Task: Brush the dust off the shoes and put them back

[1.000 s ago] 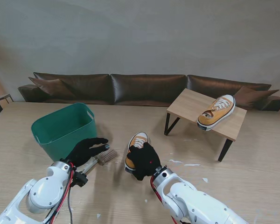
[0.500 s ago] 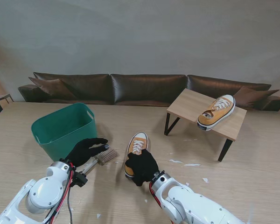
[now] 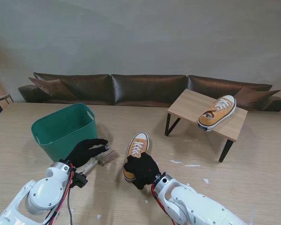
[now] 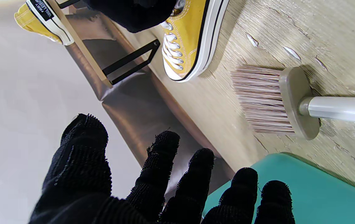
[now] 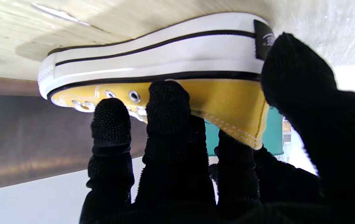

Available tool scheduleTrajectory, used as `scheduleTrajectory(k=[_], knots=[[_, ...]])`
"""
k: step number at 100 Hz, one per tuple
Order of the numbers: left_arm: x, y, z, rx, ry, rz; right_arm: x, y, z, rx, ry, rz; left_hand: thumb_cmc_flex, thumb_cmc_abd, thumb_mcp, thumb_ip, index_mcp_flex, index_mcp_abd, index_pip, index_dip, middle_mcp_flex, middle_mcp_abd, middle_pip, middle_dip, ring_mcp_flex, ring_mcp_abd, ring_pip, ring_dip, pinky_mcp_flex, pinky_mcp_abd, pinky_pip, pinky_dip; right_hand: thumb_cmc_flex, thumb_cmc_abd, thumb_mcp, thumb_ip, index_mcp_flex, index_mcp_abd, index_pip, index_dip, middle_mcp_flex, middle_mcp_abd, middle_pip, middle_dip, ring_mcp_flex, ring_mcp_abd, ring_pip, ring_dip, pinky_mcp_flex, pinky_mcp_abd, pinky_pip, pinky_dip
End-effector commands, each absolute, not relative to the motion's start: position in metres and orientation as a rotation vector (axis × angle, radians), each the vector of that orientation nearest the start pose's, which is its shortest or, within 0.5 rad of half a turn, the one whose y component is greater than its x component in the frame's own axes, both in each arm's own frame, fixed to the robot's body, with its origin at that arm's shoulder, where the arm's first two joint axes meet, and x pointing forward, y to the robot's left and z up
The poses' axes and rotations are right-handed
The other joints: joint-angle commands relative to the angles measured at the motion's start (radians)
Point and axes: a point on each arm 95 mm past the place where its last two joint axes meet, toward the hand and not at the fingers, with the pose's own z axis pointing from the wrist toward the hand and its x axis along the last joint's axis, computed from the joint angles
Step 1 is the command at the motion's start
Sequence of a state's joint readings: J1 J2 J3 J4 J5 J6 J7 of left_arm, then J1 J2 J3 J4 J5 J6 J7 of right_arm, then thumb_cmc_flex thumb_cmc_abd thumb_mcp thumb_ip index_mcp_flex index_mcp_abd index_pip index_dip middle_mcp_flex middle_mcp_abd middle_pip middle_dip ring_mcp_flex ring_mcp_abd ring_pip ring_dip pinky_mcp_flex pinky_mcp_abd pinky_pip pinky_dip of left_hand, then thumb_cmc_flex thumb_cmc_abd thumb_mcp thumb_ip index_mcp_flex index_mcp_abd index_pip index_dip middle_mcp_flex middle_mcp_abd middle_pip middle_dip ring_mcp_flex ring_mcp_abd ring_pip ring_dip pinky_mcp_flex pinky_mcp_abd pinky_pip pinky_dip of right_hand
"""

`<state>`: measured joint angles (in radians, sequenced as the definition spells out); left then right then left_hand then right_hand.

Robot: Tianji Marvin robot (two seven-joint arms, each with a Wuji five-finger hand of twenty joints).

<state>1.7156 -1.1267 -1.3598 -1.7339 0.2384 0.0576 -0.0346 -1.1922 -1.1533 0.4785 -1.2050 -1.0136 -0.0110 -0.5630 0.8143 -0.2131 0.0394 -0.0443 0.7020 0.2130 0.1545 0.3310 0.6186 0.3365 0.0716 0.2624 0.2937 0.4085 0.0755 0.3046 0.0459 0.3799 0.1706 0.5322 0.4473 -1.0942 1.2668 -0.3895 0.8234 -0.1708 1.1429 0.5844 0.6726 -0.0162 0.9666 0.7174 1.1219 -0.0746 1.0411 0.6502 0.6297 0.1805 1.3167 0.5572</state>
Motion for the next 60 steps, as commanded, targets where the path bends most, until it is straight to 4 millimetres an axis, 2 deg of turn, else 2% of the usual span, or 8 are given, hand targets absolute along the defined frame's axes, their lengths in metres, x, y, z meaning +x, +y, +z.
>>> scheduleTrajectory(k=[1,8,10,11,12,13,38,60], knots=[[0.373,0.020,-0.317,-2.011,0.968,-1.868,0.378,0.145,-0.392,0.662,1.682,1.815,0.024,0.044,-0.019,0.027,0.015,0.000,0.002,0.001,-0.002,0.005,-0.004,-0.001,-0.015,-0.014,-0.015,-0.011,-0.018,-0.033,-0.019,0.005,-0.041,-0.008,0.058,0.013,-0.030,0.003,-0.043,-0.029,-0.061,0.038,-0.060,-0.050,-0.035,0.012,-0.031,-0.015,0.005,0.023,-0.024,-0.011],[0.373,0.020,-0.317,-2.012,0.971,-1.867,0.379,0.143,-0.388,0.666,1.675,1.824,0.023,0.046,-0.019,0.027,0.014,0.002,0.001,0.001,-0.001,0.004,-0.004,-0.001,-0.016,-0.013,-0.015,-0.011,-0.018,-0.034,-0.019,0.005,-0.074,0.002,0.067,0.073,-0.027,0.019,-0.106,-0.037,-0.063,0.044,-0.075,-0.077,-0.041,0.019,-0.053,-0.018,0.000,0.027,-0.032,-0.009],[0.373,0.020,-0.317,-2.012,0.972,-1.867,0.380,0.142,-0.387,0.664,1.673,1.827,0.023,0.045,-0.019,0.027,0.015,0.001,0.002,0.001,-0.002,0.004,-0.004,-0.001,-0.015,-0.013,-0.014,-0.011,-0.017,-0.034,-0.019,0.005,-0.088,0.006,0.071,0.118,-0.023,0.024,-0.135,-0.029,-0.062,0.045,-0.077,-0.084,-0.041,0.020,-0.058,-0.018,-0.002,0.029,-0.035,-0.009],[0.373,0.020,-0.317,-2.012,0.972,-1.867,0.380,0.142,-0.386,0.664,1.672,1.828,0.023,0.046,-0.019,0.027,0.015,0.001,0.001,0.001,-0.001,0.003,-0.004,-0.001,-0.016,-0.014,-0.015,-0.011,-0.017,-0.033,-0.018,0.005,-0.088,0.006,0.071,0.118,-0.023,0.024,-0.135,-0.029,-0.062,0.045,-0.077,-0.084,-0.041,0.020,-0.058,-0.018,-0.002,0.029,-0.035,-0.009],[0.373,0.020,-0.317,-2.012,0.972,-1.867,0.380,0.142,-0.386,0.664,1.670,1.830,0.023,0.046,-0.019,0.027,0.015,0.000,0.002,0.001,-0.002,0.002,-0.004,-0.001,-0.016,-0.014,-0.015,-0.011,-0.017,-0.034,-0.019,0.005,-0.099,0.012,0.068,0.159,-0.022,0.028,-0.172,0.020,-0.062,0.045,-0.078,-0.093,-0.042,0.021,-0.062,-0.016,-0.003,0.030,-0.036,-0.007],[0.373,0.020,-0.317,-2.013,0.973,-1.867,0.380,0.141,-0.385,0.665,1.669,1.832,0.023,0.046,-0.019,0.027,0.016,0.000,0.002,0.001,-0.002,0.003,-0.004,-0.001,-0.016,-0.013,-0.015,-0.011,-0.017,-0.034,-0.019,0.005,-0.102,0.013,0.068,0.166,-0.023,0.029,-0.180,0.028,-0.062,0.046,-0.079,-0.095,-0.042,0.021,-0.062,-0.016,-0.003,0.030,-0.037,-0.007],[0.374,0.019,-0.319,-2.022,0.982,-1.864,0.382,0.131,-0.370,0.718,1.633,1.899,0.023,0.047,-0.019,0.027,0.015,0.001,0.001,0.002,-0.001,0.004,-0.004,0.000,-0.016,-0.013,-0.015,-0.011,-0.018,-0.034,-0.019,0.005,-0.175,0.030,0.045,0.163,-0.040,0.017,-0.280,-0.002,-0.066,0.056,-0.139,-0.140,-0.063,0.047,-0.108,-0.028,-0.020,0.043,-0.045,-0.004],[0.375,0.018,-0.319,-2.025,0.982,-1.867,0.381,0.114,-0.339,0.834,1.616,1.899,0.023,0.046,-0.019,0.027,0.014,0.001,0.001,0.002,0.000,0.005,-0.004,0.000,-0.016,-0.013,-0.015,-0.011,-0.018,-0.034,-0.019,0.005,-0.227,0.216,-0.064,0.188,-0.175,0.006,-0.432,-0.077,-0.004,0.039,-0.171,-0.168,-0.088,0.099,-0.174,-0.040,-0.024,0.062,-0.039,0.006]])
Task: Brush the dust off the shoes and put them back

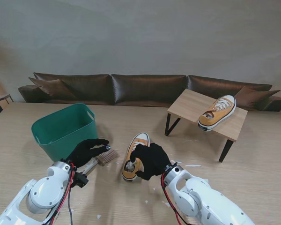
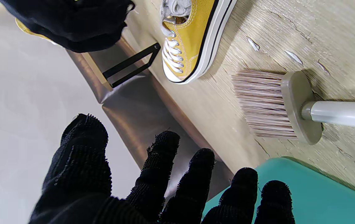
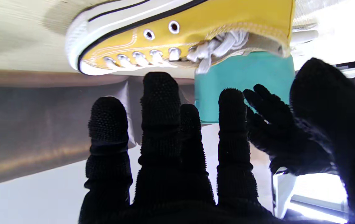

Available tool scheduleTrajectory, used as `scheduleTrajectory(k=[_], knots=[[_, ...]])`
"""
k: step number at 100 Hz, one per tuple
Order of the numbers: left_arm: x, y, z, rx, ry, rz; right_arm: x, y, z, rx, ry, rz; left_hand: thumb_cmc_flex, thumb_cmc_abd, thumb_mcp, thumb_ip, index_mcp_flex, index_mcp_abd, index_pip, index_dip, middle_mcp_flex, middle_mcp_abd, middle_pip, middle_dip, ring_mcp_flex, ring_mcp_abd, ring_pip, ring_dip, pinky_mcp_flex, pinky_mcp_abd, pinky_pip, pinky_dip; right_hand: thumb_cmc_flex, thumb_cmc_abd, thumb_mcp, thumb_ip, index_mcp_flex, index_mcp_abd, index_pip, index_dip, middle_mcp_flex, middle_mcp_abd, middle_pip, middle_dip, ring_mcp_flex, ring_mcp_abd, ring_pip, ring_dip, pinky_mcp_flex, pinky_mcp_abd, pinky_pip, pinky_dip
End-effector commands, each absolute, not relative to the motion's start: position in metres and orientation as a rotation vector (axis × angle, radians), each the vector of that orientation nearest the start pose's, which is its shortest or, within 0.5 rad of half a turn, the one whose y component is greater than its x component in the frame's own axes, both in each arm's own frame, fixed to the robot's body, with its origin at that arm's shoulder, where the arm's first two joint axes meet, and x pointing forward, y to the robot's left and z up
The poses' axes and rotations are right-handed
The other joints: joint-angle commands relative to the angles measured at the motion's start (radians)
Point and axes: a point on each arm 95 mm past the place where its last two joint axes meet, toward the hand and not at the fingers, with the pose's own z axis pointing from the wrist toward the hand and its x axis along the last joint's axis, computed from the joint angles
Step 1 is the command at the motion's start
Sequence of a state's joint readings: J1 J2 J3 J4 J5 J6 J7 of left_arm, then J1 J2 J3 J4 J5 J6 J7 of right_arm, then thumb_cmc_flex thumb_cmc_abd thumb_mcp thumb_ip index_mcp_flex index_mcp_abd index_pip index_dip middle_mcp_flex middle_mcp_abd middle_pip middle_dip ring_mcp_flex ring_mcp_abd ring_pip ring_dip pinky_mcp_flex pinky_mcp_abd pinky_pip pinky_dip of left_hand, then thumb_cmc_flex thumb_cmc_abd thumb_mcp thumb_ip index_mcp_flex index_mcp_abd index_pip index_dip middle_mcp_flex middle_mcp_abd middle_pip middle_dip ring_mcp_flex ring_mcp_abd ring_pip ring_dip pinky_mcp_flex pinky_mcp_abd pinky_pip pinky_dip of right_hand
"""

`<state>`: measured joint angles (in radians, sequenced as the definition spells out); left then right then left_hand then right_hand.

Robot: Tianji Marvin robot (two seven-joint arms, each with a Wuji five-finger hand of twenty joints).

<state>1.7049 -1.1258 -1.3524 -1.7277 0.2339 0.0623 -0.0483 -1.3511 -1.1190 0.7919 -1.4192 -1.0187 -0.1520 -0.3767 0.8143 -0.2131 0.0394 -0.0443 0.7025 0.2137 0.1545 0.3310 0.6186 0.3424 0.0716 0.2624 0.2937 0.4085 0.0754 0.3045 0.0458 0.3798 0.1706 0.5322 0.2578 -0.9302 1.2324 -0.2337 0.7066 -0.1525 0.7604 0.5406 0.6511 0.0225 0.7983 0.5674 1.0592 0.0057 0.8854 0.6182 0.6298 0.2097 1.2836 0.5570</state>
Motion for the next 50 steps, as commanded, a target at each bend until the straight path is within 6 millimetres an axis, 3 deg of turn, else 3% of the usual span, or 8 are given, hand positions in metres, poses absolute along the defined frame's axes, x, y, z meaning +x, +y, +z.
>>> scheduleTrajectory(k=[1,17,50], knots=[[0.375,0.018,-0.319,-2.025,0.982,-1.867,0.381,0.113,-0.338,0.845,1.613,1.900,0.023,0.046,-0.019,0.027,0.014,0.000,0.001,0.002,-0.001,-0.003,-0.004,0.000,-0.016,-0.014,-0.015,-0.011,-0.018,-0.033,-0.019,0.005,-0.040,0.060,-0.034,0.033,-0.065,-0.013,-0.055,-0.037,0.021,0.001,-0.003,-0.018,-0.026,0.024,-0.020,-0.008,-0.024,0.035,-0.004,0.007],[0.376,0.018,-0.319,-2.029,0.986,-1.867,0.382,0.094,-0.305,0.980,1.618,1.872,0.023,0.046,-0.019,0.027,0.014,0.001,0.001,0.002,0.000,-0.003,-0.004,0.000,-0.016,-0.014,-0.015,-0.011,-0.018,-0.034,-0.019,0.005,-0.037,0.158,-0.124,0.055,-0.153,0.001,-0.114,-0.087,0.073,-0.012,-0.027,-0.015,-0.027,0.049,-0.042,-0.003,-0.031,0.046,0.007,0.018],[0.377,0.016,-0.320,-2.039,0.993,-1.867,0.397,0.056,-0.241,1.041,1.510,1.770,0.024,0.046,-0.019,0.027,0.016,0.002,0.001,0.002,0.001,-0.002,-0.003,0.000,-0.015,-0.013,-0.014,-0.011,-0.018,-0.035,-0.019,0.006,-0.047,0.196,-0.190,0.065,-0.160,-0.001,-0.135,-0.105,0.101,-0.020,-0.026,0.005,-0.021,0.070,-0.057,-0.003,-0.039,0.061,0.007,0.026]])
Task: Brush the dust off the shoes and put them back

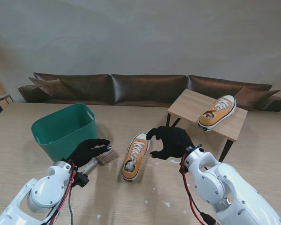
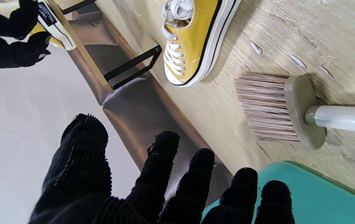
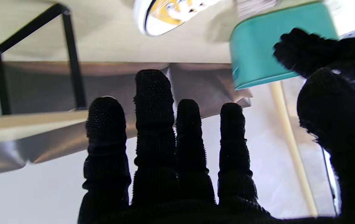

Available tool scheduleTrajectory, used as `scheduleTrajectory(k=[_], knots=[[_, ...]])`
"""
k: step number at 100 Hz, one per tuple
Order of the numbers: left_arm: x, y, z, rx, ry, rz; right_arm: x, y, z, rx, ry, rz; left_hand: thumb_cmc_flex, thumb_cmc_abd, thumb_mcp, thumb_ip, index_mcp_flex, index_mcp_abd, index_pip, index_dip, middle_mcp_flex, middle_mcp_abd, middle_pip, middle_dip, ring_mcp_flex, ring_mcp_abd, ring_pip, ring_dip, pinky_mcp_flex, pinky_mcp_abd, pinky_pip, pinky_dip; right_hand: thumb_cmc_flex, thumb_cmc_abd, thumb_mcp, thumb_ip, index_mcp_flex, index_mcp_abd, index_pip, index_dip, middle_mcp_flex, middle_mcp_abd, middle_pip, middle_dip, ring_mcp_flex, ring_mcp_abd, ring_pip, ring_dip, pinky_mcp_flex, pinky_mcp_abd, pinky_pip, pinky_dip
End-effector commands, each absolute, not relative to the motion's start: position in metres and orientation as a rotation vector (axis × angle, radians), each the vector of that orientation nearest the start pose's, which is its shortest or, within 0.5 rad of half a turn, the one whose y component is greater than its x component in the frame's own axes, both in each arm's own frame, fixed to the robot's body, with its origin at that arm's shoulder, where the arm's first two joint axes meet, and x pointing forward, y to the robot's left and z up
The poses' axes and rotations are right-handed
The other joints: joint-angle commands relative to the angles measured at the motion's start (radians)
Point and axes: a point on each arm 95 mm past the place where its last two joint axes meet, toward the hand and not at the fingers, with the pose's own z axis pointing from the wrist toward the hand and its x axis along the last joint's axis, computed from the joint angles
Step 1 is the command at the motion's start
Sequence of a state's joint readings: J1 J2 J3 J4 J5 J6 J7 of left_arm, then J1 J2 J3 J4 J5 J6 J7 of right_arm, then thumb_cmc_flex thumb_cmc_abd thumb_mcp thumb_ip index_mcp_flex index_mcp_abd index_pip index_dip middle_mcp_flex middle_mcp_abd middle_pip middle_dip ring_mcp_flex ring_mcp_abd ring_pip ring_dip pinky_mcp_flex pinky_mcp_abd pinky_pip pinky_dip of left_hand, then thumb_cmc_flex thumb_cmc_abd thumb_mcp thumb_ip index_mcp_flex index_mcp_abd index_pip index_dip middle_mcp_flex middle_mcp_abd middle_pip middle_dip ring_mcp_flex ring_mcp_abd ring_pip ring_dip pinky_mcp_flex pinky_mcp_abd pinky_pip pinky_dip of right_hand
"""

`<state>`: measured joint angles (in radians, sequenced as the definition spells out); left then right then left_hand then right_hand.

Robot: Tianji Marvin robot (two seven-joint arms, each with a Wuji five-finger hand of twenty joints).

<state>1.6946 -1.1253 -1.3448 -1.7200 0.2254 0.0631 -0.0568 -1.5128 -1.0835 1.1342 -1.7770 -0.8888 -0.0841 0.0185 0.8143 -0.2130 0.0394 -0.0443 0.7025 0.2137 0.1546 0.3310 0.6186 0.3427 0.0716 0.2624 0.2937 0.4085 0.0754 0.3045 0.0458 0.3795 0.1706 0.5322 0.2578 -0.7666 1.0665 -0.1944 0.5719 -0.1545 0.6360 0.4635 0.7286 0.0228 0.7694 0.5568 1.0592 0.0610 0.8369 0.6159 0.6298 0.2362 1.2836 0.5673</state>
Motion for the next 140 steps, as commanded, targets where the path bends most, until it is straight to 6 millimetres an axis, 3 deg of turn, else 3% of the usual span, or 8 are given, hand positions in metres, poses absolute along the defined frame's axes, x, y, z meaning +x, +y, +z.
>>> scheduleTrajectory(k=[1,20,43,62,97,140], knots=[[0.377,0.016,-0.320,-2.039,0.994,-1.867,0.398,0.055,-0.240,1.042,1.506,1.767,0.023,0.046,-0.020,0.027,0.015,0.000,0.001,0.002,0.001,-0.003,-0.003,0.000,-0.015,-0.013,-0.015,-0.011,-0.019,-0.035,-0.019,0.006,-0.047,0.032,-0.026,0.025,-0.025,0.002,-0.011,-0.029,0.023,-0.020,0.003,0.016,-0.021,0.017,-0.010,-0.001,-0.039,0.036,0.007,0.016],[0.377,0.015,-0.321,-2.045,0.996,-1.865,0.405,0.031,-0.208,1.038,1.453,1.666,0.025,0.047,-0.019,0.027,0.016,0.003,0.001,0.002,0.002,0.001,-0.003,0.000,-0.014,-0.014,-0.014,-0.011,-0.019,-0.035,-0.019,0.006,-0.072,0.048,-0.081,0.027,-0.023,0.029,-0.036,-0.035,0.033,-0.034,0.015,0.053,-0.007,0.021,-0.006,0.009,-0.041,0.041,0.005,0.022],[0.378,0.015,-0.321,-2.050,0.999,-1.862,0.406,0.003,-0.177,1.030,1.406,1.529,0.024,0.048,-0.019,0.027,0.017,0.004,0.002,0.002,0.003,0.001,-0.003,0.000,-0.015,-0.014,-0.015,-0.011,-0.018,-0.035,-0.018,0.006,-0.092,0.041,-0.106,0.027,-0.002,0.039,-0.048,-0.015,0.028,-0.047,0.111,0.168,0.006,0.009,0.068,0.046,-0.037,0.038,0.020,0.043],[0.378,0.015,-0.321,-2.055,1.003,-1.857,0.403,-0.012,-0.163,1.034,1.389,1.431,0.025,0.047,-0.018,0.027,0.022,0.007,0.004,0.003,0.005,0.004,-0.003,0.000,-0.014,-0.012,-0.014,-0.010,-0.019,-0.035,-0.019,0.006,-0.105,0.021,-0.101,0.024,0.014,0.051,-0.050,0.007,0.032,-0.058,0.178,0.271,0.033,-0.011,0.122,0.066,-0.018,0.035,0.036,0.052],[0.378,0.015,-0.322,-2.060,1.009,-1.853,0.404,-0.034,-0.161,1.054,1.363,1.228,0.024,0.048,-0.018,0.027,0.027,0.012,0.005,0.004,0.007,0.005,-0.002,0.001,-0.013,-0.012,-0.014,-0.010,-0.018,-0.035,-0.018,0.007,-0.120,-0.001,-0.079,0.018,0.038,0.135,-0.027,0.032,0.045,-0.064,0.246,0.367,0.094,-0.053,0.225,0.098,0.029,0.029,0.082,0.061],[0.378,0.015,-0.322,-2.062,1.011,-1.848,0.430,-0.048,-0.181,1.076,1.318,1.042,0.022,0.049,-0.018,0.027,0.034,0.016,0.007,0.005,0.012,0.007,-0.002,0.001,-0.010,-0.011,-0.013,-0.009,-0.019,-0.036,-0.019,0.007,-0.100,-0.040,-0.043,0.016,0.042,0.172,-0.021,0.025,0.030,-0.054,0.251,0.388,0.106,-0.077,0.270,0.107,0.044,0.021,0.110,0.064]])
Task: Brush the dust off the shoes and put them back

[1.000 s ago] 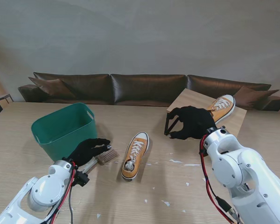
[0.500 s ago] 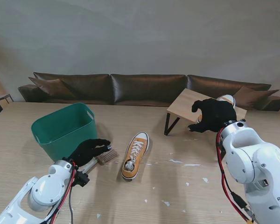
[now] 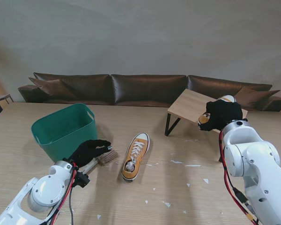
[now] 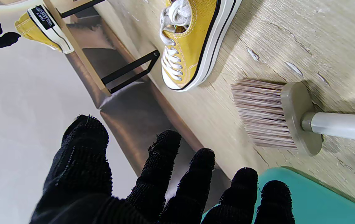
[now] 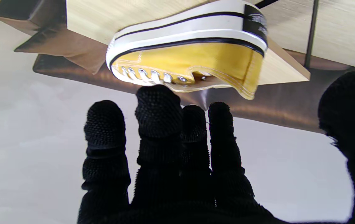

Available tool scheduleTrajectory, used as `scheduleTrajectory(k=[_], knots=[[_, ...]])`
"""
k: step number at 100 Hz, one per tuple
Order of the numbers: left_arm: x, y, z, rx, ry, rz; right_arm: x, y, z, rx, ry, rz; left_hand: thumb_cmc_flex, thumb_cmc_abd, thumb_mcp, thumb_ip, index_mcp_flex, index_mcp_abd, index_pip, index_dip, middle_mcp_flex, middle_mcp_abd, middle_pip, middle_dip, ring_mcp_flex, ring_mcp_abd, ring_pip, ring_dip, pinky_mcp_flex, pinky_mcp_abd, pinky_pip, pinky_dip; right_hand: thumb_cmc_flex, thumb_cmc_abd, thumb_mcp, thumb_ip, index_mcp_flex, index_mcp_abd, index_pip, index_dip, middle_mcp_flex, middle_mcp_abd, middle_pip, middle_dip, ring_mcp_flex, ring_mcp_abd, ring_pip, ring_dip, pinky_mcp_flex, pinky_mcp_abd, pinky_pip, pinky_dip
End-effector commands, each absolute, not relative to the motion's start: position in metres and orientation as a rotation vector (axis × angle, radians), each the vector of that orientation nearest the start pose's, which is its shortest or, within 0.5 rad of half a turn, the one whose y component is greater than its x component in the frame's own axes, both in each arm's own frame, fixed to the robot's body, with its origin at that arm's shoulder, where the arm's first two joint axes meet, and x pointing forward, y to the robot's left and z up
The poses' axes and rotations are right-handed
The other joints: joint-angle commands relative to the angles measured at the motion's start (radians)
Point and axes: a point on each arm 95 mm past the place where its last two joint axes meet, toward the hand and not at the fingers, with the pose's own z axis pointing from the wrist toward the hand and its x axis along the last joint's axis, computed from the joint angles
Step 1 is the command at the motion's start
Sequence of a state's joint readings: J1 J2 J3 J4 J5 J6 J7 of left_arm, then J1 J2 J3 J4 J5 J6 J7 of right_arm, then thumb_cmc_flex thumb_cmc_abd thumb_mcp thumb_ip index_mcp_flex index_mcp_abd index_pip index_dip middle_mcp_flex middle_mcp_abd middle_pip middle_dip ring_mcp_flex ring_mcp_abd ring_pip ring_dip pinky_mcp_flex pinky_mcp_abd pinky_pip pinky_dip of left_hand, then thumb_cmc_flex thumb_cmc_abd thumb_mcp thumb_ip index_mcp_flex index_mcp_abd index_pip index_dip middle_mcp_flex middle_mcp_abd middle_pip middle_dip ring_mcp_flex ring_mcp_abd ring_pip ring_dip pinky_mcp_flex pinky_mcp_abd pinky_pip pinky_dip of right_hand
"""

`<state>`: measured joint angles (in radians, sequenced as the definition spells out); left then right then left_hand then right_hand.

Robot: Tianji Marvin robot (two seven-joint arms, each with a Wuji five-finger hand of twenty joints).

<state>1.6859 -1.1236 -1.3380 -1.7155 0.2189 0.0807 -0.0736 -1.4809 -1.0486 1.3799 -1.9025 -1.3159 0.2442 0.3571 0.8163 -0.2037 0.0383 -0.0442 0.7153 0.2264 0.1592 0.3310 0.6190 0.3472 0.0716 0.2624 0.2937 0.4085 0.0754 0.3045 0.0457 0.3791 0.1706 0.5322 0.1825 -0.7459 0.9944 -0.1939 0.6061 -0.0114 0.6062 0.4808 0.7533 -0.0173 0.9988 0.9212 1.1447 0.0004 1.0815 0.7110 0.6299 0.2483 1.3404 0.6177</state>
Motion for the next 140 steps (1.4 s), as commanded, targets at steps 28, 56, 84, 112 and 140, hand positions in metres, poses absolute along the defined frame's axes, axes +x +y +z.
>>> scheduleTrajectory(k=[28,56,84,112,140], knots=[[0.378,0.015,-0.322,-2.064,1.014,-1.844,0.443,-0.053,-0.198,1.120,1.315,0.989,0.020,0.039,-0.016,0.027,0.026,0.003,0.004,0.006,0.013,0.004,-0.002,0.001,-0.011,-0.012,-0.014,-0.010,-0.019,-0.037,-0.018,0.007,-0.013,-0.075,0.044,0.013,0.047,0.004,0.014,0.000,0.009,-0.007,0.031,0.031,0.020,-0.018,0.052,0.017,0.045,0.008,0.065,0.016],[0.378,0.015,-0.322,-2.062,1.012,-1.841,0.455,-0.050,-0.219,1.123,1.319,0.960,0.021,0.039,-0.016,0.027,0.026,0.007,0.004,0.007,0.013,0.003,-0.002,0.001,-0.013,-0.011,-0.014,-0.010,-0.019,-0.036,-0.018,0.007,0.001,-0.108,0.081,0.010,0.088,-0.017,0.054,0.021,0.012,-0.010,0.042,0.038,0.023,-0.027,0.060,0.014,0.054,0.004,0.072,0.015],[0.378,0.015,-0.323,-2.065,1.012,-1.838,0.464,-0.048,-0.239,1.094,1.305,0.940,0.020,0.040,-0.016,0.027,0.027,0.008,0.004,0.007,0.012,0.004,-0.002,0.001,-0.012,-0.011,-0.014,-0.009,-0.019,-0.037,-0.019,0.007,0.034,-0.197,0.167,-0.004,0.182,-0.030,0.260,0.160,0.031,-0.010,0.077,0.059,0.008,-0.037,0.104,0.027,0.052,-0.009,0.087,0.015],[0.378,0.015,-0.323,-2.067,1.013,-1.836,0.470,-0.045,-0.249,1.044,1.291,0.929,0.021,0.039,-0.015,0.027,0.027,0.006,0.004,0.008,0.012,0.006,-0.002,0.001,-0.012,-0.012,-0.014,-0.009,-0.019,-0.036,-0.018,0.008,0.133,-0.290,0.239,-0.122,0.317,-0.092,0.619,0.356,0.138,-0.044,0.137,0.126,0.031,-0.030,0.183,0.043,0.070,-0.016,0.121,0.003],[0.378,0.016,-0.323,-2.066,1.010,-1.840,0.472,-0.042,-0.245,0.931,1.291,0.950,0.020,0.043,-0.015,0.027,0.028,0.008,0.004,0.008,0.012,0.003,-0.002,0.001,-0.013,-0.014,-0.014,-0.009,-0.019,-0.038,-0.018,0.008,0.207,-0.260,0.284,-0.043,0.534,-0.115,0.797,0.522,0.266,-0.080,0.149,0.157,0.107,-0.017,0.217,0.048,0.118,-0.015,0.140,-0.012]])
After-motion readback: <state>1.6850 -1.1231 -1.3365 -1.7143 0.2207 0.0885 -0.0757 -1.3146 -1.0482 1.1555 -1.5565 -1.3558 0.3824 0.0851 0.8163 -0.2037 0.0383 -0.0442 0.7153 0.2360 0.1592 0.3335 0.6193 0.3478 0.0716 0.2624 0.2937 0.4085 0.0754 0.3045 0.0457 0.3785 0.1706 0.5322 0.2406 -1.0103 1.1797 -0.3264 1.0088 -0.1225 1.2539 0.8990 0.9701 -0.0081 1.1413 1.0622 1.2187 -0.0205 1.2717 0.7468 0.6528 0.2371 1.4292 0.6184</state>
